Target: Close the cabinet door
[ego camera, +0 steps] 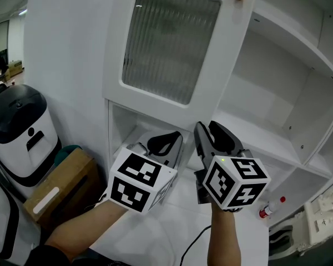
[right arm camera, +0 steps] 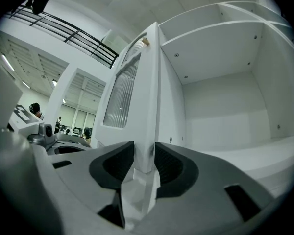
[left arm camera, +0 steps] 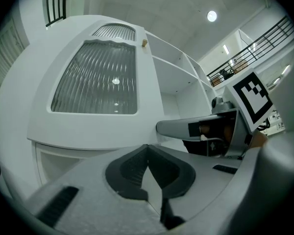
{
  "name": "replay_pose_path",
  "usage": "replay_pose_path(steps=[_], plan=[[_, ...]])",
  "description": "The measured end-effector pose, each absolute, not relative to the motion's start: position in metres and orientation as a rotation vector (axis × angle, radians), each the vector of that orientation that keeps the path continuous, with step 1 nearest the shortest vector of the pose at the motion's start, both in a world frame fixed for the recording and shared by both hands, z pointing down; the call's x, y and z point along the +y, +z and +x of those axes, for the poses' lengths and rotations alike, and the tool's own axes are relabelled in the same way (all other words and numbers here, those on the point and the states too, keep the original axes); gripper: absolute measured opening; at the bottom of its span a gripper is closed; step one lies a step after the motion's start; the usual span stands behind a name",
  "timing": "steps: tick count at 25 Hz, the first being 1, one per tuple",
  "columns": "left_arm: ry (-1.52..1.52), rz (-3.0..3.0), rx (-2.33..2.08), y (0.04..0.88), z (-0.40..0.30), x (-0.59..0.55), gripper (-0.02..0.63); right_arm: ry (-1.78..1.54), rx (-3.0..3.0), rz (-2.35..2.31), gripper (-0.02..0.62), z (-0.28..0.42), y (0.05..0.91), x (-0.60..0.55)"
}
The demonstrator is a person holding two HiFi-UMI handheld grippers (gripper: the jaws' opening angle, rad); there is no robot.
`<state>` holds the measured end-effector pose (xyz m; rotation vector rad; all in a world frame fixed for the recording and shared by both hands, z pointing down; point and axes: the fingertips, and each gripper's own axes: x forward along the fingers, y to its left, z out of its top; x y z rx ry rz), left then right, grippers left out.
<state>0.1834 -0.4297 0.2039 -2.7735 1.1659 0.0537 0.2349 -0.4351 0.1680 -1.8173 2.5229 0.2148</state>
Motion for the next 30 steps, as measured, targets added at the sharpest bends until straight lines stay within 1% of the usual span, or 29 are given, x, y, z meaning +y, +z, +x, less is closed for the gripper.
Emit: replay_pose_path(steps=[15,23,30], plan=[[0.053,-2.785,1.167,0.207,0.184,-0.439,0.012,0.208,2.506,-1.836,0.15,0.24,0.167,-0.447],[0.055,-2.81,1.179,0.207,0.184,-0.433,0.012,0.256,2.455,-1.929,0.149,0.24,0.168,-0.442],[0.055,-2.817,1.224,0.208,0.17,-0.428,0.012,0.256,2.443,-1.974,0.147,0.243,0.174,-0.433]])
